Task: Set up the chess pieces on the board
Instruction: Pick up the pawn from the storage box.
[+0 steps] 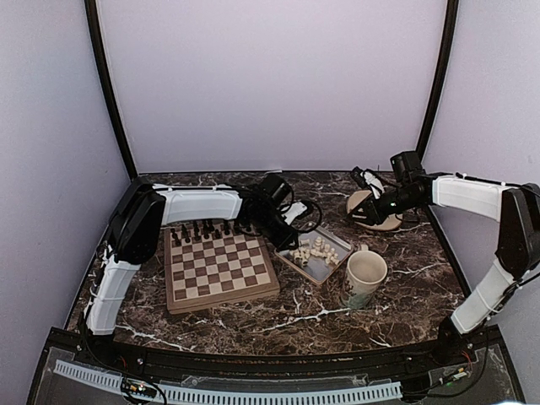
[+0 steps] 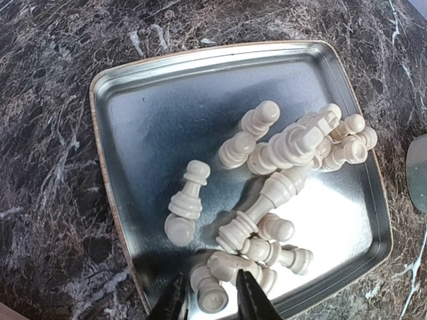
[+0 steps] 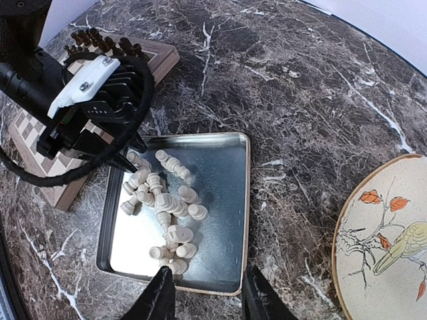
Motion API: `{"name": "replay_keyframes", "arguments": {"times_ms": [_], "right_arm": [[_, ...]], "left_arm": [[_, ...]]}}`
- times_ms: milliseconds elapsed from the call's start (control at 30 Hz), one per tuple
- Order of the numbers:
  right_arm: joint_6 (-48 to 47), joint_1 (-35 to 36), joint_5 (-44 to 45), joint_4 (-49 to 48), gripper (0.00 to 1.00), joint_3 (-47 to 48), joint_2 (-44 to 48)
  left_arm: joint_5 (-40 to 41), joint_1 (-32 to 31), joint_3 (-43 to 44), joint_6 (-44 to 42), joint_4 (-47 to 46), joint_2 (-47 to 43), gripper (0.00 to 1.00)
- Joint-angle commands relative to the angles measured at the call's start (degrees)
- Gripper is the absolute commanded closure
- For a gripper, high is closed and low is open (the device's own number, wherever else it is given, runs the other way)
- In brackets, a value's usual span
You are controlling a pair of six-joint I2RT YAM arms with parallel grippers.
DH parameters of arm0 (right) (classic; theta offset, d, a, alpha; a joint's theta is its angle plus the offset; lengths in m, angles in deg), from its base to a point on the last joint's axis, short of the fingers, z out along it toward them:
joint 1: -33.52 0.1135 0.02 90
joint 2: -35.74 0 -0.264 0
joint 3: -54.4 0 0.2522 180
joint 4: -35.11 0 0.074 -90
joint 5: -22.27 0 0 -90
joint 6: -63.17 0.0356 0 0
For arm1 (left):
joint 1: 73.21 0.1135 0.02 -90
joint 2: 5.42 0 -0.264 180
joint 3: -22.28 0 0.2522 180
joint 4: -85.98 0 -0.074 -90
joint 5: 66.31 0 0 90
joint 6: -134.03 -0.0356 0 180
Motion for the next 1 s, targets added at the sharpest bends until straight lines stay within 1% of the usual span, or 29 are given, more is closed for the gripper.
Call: {"name": "replay_keyframes", "arguments": {"times_ms": [0,100,233,367,500,633,967], "right_arm": [[-0.54,0.33,-1.00,-1.80,0.66,-0.61,1.12],[-0.79,0.34,-1.12,-1.72,0.66,-0.81,1.11],[-0.90,0.32,-1.03,-1.74,0.67,-1.02,1.44],[-0.90,0.37,-1.09,-1.78,0.68,-1.07,1.78],[-0.94,0.36,-1.23,-1.75,0.68,-1.30,2.29],[-1.07,0.38,-1.14,-1.80,0.68,-1.63,2.31],[-1.07,0.33,-1.75,-1.71,0.69,-1.63,1.82]], "left_arm": [[1.14,-0.31,2.54,-0.05,2.52,0.06,0.77],[1.77,-0.30,2.75,-0.19,3.33,0.01,0.82],[0.91,-0.30,3.51,0.26,5.11,-0.04,0.91],[-0.59,-0.30,4.95,1.11,7.25,-0.36,0.96],[-1.71,-0.31,4.63,2.10,7.94,-2.45,0.98],[-2.79,-0.39,2.90,3.19,7.15,-4.79,0.98],[-5.41,-0.33,0.37,4.72,5.17,-6.65,1.00]]}}
